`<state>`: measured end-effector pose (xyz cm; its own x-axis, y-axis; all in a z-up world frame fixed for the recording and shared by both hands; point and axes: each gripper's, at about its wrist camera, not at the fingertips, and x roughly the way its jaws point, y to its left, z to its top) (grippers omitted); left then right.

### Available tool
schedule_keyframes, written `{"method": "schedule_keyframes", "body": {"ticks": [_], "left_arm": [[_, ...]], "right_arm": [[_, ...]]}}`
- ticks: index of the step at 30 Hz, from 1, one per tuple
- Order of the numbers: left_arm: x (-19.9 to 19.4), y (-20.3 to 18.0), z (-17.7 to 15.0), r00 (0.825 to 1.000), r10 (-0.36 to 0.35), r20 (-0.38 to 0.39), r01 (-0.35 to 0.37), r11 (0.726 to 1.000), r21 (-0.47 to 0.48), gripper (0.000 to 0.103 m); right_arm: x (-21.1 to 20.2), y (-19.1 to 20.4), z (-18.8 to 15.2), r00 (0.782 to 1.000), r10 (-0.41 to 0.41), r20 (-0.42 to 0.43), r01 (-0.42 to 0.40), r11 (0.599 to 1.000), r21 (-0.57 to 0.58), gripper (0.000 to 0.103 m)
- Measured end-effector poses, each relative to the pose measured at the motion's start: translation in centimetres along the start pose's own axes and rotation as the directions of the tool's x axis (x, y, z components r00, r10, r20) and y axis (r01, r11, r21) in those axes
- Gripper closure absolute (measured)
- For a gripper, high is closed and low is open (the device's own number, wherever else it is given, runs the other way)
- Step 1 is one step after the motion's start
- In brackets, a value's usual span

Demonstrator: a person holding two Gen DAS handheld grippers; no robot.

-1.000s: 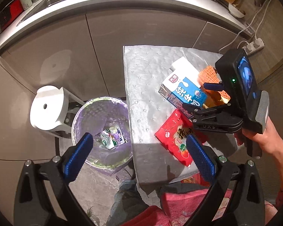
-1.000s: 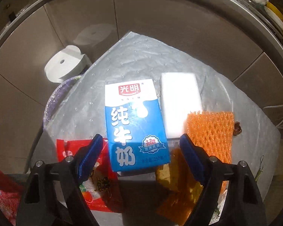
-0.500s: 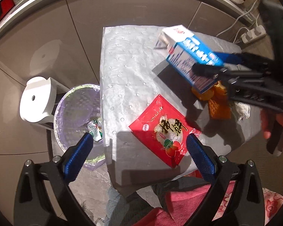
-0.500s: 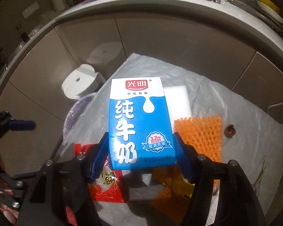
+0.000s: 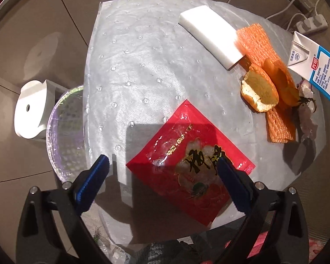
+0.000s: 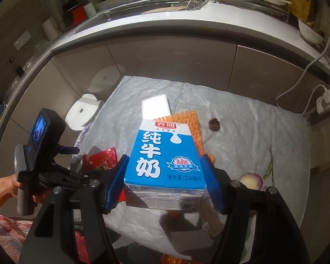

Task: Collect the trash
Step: 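Drop the red snack packet into the bin with left tool while right holds carton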

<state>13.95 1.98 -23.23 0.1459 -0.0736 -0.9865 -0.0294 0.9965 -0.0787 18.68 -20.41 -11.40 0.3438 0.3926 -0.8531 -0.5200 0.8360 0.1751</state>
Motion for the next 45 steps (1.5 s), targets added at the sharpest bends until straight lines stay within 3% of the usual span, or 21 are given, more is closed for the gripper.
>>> {"method": "schedule_keyframes", "body": {"ticks": [5, 7, 10, 20, 25, 31, 35, 45], "left_arm": [[0.4, -0.5, -0.5, 0.999, 0.029, -0.017, -0.029, 0.999, 0.013, 0.060], [0.2, -0.4, -0.5, 1.000, 0.004, -0.022, -0.004, 1.000, 0.012, 0.094], [-0.1, 0.4, -0.5, 0.999, -0.037, -0.014, 0.037, 0.999, -0.012, 0.102], [-4.7, 3.2, -0.3, 0.993, -0.087, 0.086, 0.090, 0.995, -0.036, 0.103], [-8.3, 8.1, -0.4, 0.984, -0.061, 0.165, 0.075, 0.994, -0.085, 0.103], [-11.6, 15.9, -1.0, 0.974, 0.028, 0.225, 0.005, 0.989, -0.145, 0.103], [-10.8, 19.9, -1.1, 0.979, 0.081, 0.186, -0.053, 0.988, -0.148, 0.103], [-1.6, 22.0, 0.2, 0.999, 0.025, 0.022, -0.024, 0.998, -0.061, 0.103]], "right_arm": [[-0.2, 0.0, -0.5, 1.000, -0.004, 0.009, 0.004, 1.000, 0.019, 0.037], [-0.1, 0.2, -0.5, 1.000, -0.005, 0.010, 0.005, 1.000, 0.017, 0.037], [0.0, 0.4, -0.7, 1.000, -0.005, 0.013, 0.005, 1.000, 0.013, 0.037], [-0.3, 2.1, 0.2, 0.999, 0.009, 0.037, -0.010, 1.000, 0.025, 0.037], [-0.6, 3.9, 1.2, 0.998, 0.023, 0.063, -0.025, 0.999, 0.034, 0.037], [-0.7, 7.3, 2.5, 0.995, 0.039, 0.087, -0.042, 0.998, 0.040, 0.037], [-0.7, 9.9, 3.1, 0.994, 0.043, 0.102, -0.048, 0.998, 0.041, 0.037], [-1.0, 15.3, 3.2, 0.995, 0.007, 0.104, -0.014, 0.998, 0.068, 0.037]]}}
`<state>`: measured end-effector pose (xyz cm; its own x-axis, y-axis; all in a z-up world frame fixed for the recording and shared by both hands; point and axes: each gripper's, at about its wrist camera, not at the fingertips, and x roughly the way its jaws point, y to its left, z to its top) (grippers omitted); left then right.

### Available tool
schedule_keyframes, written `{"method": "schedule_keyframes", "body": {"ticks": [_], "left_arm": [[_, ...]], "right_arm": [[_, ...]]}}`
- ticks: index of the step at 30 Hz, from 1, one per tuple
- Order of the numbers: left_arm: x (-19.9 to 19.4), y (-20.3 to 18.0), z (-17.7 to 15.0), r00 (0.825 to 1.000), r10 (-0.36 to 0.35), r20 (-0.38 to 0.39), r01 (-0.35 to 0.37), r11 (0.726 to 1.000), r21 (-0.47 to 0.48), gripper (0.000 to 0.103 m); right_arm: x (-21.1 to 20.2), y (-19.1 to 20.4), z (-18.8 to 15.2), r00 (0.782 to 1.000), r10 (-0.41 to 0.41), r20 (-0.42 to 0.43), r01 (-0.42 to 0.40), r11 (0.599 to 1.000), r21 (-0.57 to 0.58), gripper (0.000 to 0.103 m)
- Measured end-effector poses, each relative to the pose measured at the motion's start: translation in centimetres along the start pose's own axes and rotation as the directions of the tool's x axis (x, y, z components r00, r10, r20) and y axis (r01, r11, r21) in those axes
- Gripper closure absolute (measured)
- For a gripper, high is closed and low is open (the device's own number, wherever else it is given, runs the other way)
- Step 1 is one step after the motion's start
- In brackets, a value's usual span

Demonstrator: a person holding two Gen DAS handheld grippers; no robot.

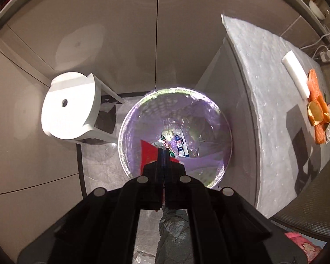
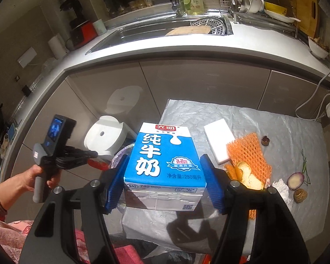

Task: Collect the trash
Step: 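Drop the red snack packet into the bin with left tool while right holds carton, then carry the milk carton over the bin and open the right tool, then grasp the crumpled white tissue with the right tool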

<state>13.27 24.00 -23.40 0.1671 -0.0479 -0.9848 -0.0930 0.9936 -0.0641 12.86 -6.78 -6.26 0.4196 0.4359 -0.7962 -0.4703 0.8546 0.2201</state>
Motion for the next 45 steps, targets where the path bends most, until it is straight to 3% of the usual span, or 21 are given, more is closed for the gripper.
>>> {"method": "schedule_keyframes", "body": {"ticks": [9, 11, 12, 14, 19, 27, 34, 36, 40, 43, 45], "left_arm": [[6.2, -0.9, 0.9, 0.992, -0.017, -0.124, 0.022, 0.999, 0.043, 0.101], [6.3, -1.1, 0.9, 0.990, 0.001, -0.139, 0.007, 0.998, 0.057, 0.085], [6.2, -1.2, 0.9, 0.990, 0.005, -0.142, 0.004, 0.998, 0.061, 0.063], [5.3, -1.1, 0.7, 0.994, 0.013, -0.109, -0.006, 0.997, 0.072, 0.051], [2.1, -0.2, 0.3, 0.997, -0.005, -0.073, 0.009, 0.998, 0.062, 0.048], [-8.6, 3.4, -2.0, 0.994, 0.019, 0.111, -0.014, 0.999, -0.038, 0.021], [-13.8, 5.9, -4.1, 0.982, 0.085, 0.168, -0.064, 0.990, -0.130, 0.016], [-14.3, 5.8, -4.3, 0.981, 0.089, 0.173, -0.066, 0.988, -0.137, 0.016], [-14.8, 5.0, -4.3, 0.979, 0.085, 0.184, -0.060, 0.989, -0.138, 0.016], [-14.9, 3.6, -3.8, 0.979, 0.064, 0.193, -0.039, 0.991, -0.128, 0.016], [-15.0, 2.3, -3.3, 0.979, 0.049, 0.199, -0.027, 0.993, -0.114, 0.016]], "right_arm": [[0.0, 2.4, -1.0, 0.999, -0.038, -0.022, 0.039, 0.999, 0.030, 0.037], [0.2, 2.8, -1.1, 0.999, -0.040, -0.027, 0.041, 0.999, 0.032, 0.037], [0.4, 3.0, -1.2, 0.999, -0.039, -0.029, 0.040, 0.999, 0.031, 0.037], [0.7, 3.4, -1.2, 0.999, -0.034, -0.032, 0.034, 0.999, 0.027, 0.037], [2.5, 4.9, -0.9, 0.999, 0.000, -0.048, 0.000, 1.000, -0.004, 0.037], [9.8, 9.2, -1.2, 0.984, 0.099, -0.148, -0.113, 0.990, -0.090, 0.037], [17.6, 13.5, -2.6, 0.955, 0.099, -0.279, -0.155, 0.970, -0.188, 0.036], [18.5, 14.0, -3.0, 0.951, 0.079, -0.299, -0.144, 0.969, -0.202, 0.027], [16.6, 13.1, -2.9, 0.965, 0.056, -0.257, -0.109, 0.975, -0.196, 0.015], [13.8, 10.2, -2.0, 0.981, 0.021, -0.192, -0.052, 0.986, -0.159, 0.006], [11.6, 7.7, -1.6, 0.988, -0.012, -0.153, -0.007, 0.993, -0.121, 0.006]]}}
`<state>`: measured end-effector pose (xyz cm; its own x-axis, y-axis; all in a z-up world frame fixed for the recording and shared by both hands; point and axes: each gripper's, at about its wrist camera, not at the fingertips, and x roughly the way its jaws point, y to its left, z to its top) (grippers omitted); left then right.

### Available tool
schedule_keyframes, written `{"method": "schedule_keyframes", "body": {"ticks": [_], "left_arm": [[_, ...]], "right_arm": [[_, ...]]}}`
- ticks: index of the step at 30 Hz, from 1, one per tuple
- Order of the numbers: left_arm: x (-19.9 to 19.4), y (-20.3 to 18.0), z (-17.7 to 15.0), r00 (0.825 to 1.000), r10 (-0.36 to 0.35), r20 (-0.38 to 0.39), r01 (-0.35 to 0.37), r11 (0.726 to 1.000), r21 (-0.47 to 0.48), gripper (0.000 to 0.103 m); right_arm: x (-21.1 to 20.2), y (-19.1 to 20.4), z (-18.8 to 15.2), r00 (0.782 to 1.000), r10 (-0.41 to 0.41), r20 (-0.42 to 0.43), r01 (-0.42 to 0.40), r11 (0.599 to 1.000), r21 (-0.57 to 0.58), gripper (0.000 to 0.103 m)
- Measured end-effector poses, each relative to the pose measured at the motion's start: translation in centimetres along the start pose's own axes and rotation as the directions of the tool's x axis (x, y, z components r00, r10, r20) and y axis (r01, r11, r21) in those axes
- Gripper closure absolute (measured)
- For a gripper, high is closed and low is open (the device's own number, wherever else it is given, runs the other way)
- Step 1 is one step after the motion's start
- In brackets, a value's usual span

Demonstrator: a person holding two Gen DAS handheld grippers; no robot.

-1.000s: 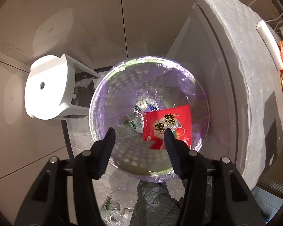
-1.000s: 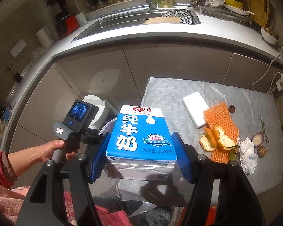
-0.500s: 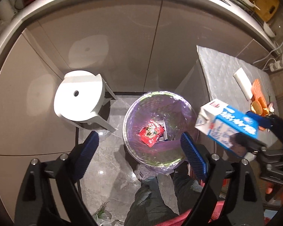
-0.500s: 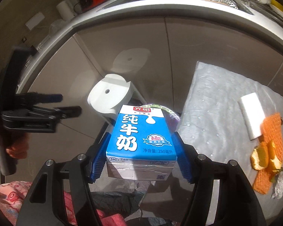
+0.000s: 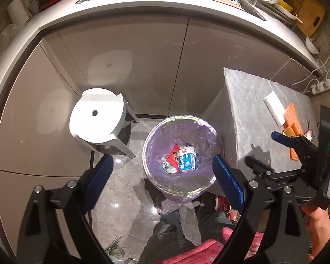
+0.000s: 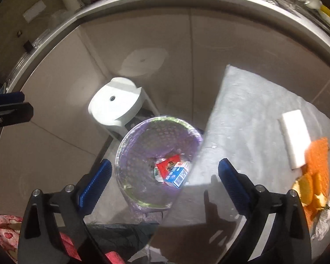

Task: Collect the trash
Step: 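Grasp the crumpled white tissue with the right tool, then drop orange peel and bread into the bin with left tool while right holds tissue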

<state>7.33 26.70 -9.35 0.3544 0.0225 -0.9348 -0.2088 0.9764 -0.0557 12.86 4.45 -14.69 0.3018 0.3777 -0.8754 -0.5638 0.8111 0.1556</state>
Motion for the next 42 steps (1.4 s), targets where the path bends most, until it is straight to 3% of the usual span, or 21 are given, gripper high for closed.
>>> {"method": "schedule_keyframes", "body": {"ticks": [6, 10, 14, 17, 21, 23, 31, 33, 38, 42], "left_arm": [[0.9, -6.8, 1.4, 0.997, -0.071, -0.007, 0.072, 0.995, 0.066, 0.013], [2.0, -13.0, 2.7, 0.993, -0.115, -0.027, 0.117, 0.985, 0.130, 0.012], [2.6, -18.6, 3.7, 0.988, -0.151, -0.039, 0.156, 0.971, 0.183, 0.012], [2.6, -21.8, 4.0, 0.987, -0.159, -0.038, 0.164, 0.963, 0.215, 0.012], [2.9, -25.2, 3.8, 0.986, -0.159, -0.047, 0.166, 0.953, 0.253, 0.012], [3.0, -26.4, 3.6, 0.986, -0.159, -0.051, 0.167, 0.950, 0.264, 0.012], [3.8, -30.4, 2.7, 0.988, -0.132, -0.076, 0.149, 0.943, 0.299, 0.012], [4.0, -31.0, 2.5, 0.989, -0.124, -0.081, 0.144, 0.940, 0.309, 0.012], [4.7, -32.6, 1.9, 0.989, -0.108, -0.101, 0.137, 0.932, 0.336, 0.012], [5.9, -33.9, 1.5, 0.987, -0.101, -0.122, 0.138, 0.926, 0.352, 0.012]], "right_arm": [[-7.0, -8.9, -2.8, 0.982, -0.171, 0.082, 0.157, 0.975, 0.156, 0.004], [-10.9, -15.5, -6.3, 0.951, -0.292, 0.100, 0.257, 0.928, 0.268, 0.003], [-12.2, -22.4, -10.4, 0.938, -0.338, 0.076, 0.285, 0.877, 0.386, 0.003], [-12.0, -26.3, -13.0, 0.944, -0.326, 0.045, 0.275, 0.857, 0.435, 0.009], [-10.4, -29.1, -14.8, 0.967, -0.255, 0.010, 0.225, 0.872, 0.434, 0.018], [-9.5, -29.1, -14.7, 0.974, -0.226, 0.008, 0.203, 0.890, 0.409, 0.023], [-6.2, -29.2, -13.1, 0.987, -0.163, -0.003, 0.156, 0.936, 0.316, 0.023], [-5.3, -29.5, -13.0, 0.988, -0.154, -0.027, 0.155, 0.942, 0.299, 0.032], [-4.1, -29.9, -13.4, 0.994, -0.087, -0.065, 0.102, 0.955, 0.280, 0.077], [-5.9, -30.4, -13.8, 0.998, -0.066, -0.018, 0.068, 0.948, 0.311, 0.081]]}}
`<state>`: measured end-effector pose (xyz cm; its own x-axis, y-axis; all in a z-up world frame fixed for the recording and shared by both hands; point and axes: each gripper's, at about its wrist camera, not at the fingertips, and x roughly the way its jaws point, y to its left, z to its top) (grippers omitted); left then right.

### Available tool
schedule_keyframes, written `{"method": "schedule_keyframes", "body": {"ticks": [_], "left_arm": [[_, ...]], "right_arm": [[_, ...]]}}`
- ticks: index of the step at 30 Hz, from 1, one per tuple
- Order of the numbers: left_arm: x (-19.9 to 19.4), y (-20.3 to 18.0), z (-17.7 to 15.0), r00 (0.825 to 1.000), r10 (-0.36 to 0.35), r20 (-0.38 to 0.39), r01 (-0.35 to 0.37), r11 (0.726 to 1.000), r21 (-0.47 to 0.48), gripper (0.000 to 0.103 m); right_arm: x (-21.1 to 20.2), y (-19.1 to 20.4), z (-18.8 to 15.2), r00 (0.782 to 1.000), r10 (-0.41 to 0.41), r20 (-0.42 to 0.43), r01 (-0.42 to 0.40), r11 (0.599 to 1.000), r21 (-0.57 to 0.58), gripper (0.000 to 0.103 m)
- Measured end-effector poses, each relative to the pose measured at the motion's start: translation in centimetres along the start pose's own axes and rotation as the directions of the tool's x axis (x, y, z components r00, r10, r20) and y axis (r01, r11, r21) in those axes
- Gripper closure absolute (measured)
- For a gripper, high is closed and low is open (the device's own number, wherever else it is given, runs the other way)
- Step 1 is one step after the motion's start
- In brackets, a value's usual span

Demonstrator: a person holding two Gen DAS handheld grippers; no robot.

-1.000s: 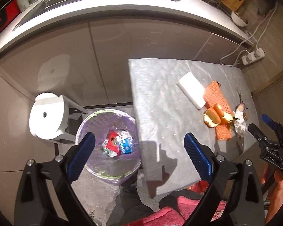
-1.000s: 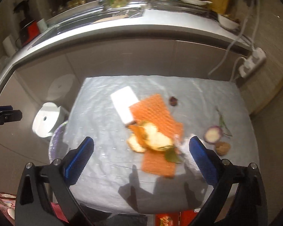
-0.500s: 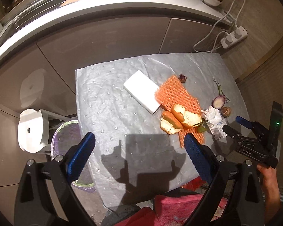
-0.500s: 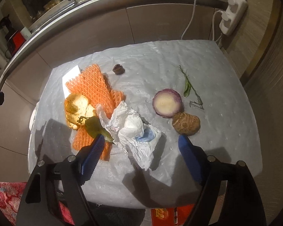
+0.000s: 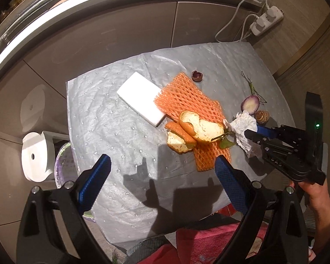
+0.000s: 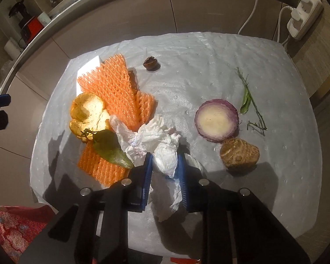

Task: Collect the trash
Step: 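Drop orange peel and bread into the bin with left tool while right holds tissue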

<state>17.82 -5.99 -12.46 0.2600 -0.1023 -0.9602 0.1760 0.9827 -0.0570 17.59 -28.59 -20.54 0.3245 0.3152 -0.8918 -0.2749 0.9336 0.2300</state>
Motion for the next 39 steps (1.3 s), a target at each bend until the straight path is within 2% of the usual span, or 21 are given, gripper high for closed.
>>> {"method": "schedule_keyframes", "body": {"ticks": [3, 8, 14, 18, 20, 22, 24, 25, 26, 28, 33, 39], "left_arm": [[1.6, -0.8, 0.3, 1.000, 0.014, -0.024, -0.013, 1.000, 0.009, 0.012], [4.5, -2.3, 1.5, 0.997, 0.055, -0.059, -0.054, 0.998, 0.016, 0.012], [7.8, -3.9, 2.4, 0.988, 0.099, -0.117, -0.096, 0.995, 0.031, 0.012], [8.8, -3.9, 2.8, 0.987, 0.062, -0.146, -0.063, 0.998, -0.003, 0.013], [9.0, -3.8, 2.9, 0.988, 0.033, -0.153, -0.037, 0.999, -0.027, 0.028], [9.7, -3.8, 2.9, 0.981, 0.006, -0.193, -0.012, 0.999, -0.032, 0.051], [10.0, -3.9, 2.7, 0.979, -0.020, -0.205, 0.012, 0.999, -0.043, 0.061], [10.0, -3.9, 2.7, 0.979, -0.031, -0.203, 0.022, 0.999, -0.046, 0.071], [9.8, -3.9, 2.6, 0.979, -0.039, -0.199, 0.031, 0.999, -0.045, 0.074], [9.6, -4.0, 2.6, 0.981, -0.040, -0.189, 0.033, 0.999, -0.039, 0.087], [8.3, -3.6, 2.7, 0.986, -0.063, -0.156, 0.060, 0.998, -0.024, 0.093], [6.0, -2.6, 2.8, 0.988, -0.101, -0.117, 0.097, 0.995, -0.035, 0.094]], "right_arm": [[-2.3, -0.9, 0.2, 0.999, 0.026, 0.045, -0.027, 0.999, 0.038, 0.081], [-5.8, -2.0, 0.3, 0.995, 0.024, 0.100, -0.029, 0.998, 0.050, 0.081], [-7.7, -3.3, 0.5, 0.991, 0.019, 0.134, -0.029, 0.997, 0.070, 0.081], [-7.8, -4.0, 0.3, 0.990, 0.017, 0.137, -0.030, 0.996, 0.089, 0.081], [-7.7, -4.3, 0.2, 0.991, 0.022, 0.136, -0.035, 0.995, 0.097, 0.081], [-7.6, -4.5, 0.0, 0.990, 0.026, 0.135, -0.040, 0.994, 0.103, 0.081], [-7.4, -4.6, -0.1, 0.990, 0.029, 0.135, -0.043, 0.993, 0.108, 0.081], [-7.4, -4.8, -0.2, 0.990, 0.030, 0.136, -0.045, 0.993, 0.110, 0.081], [-7.3, -4.8, -0.2, 0.990, 0.032, 0.136, -0.047, 0.993, 0.112, 0.081], [-7.3, -4.9, -0.3, 0.990, 0.035, 0.140, -0.052, 0.992, 0.118, 0.081], [-7.2, -4.8, -0.3, 0.989, 0.044, 0.144, -0.062, 0.991, 0.121, 0.081], [-7.0, -4.5, -0.2, 0.988, 0.052, 0.148, -0.069, 0.991, 0.115, 0.081]]}}
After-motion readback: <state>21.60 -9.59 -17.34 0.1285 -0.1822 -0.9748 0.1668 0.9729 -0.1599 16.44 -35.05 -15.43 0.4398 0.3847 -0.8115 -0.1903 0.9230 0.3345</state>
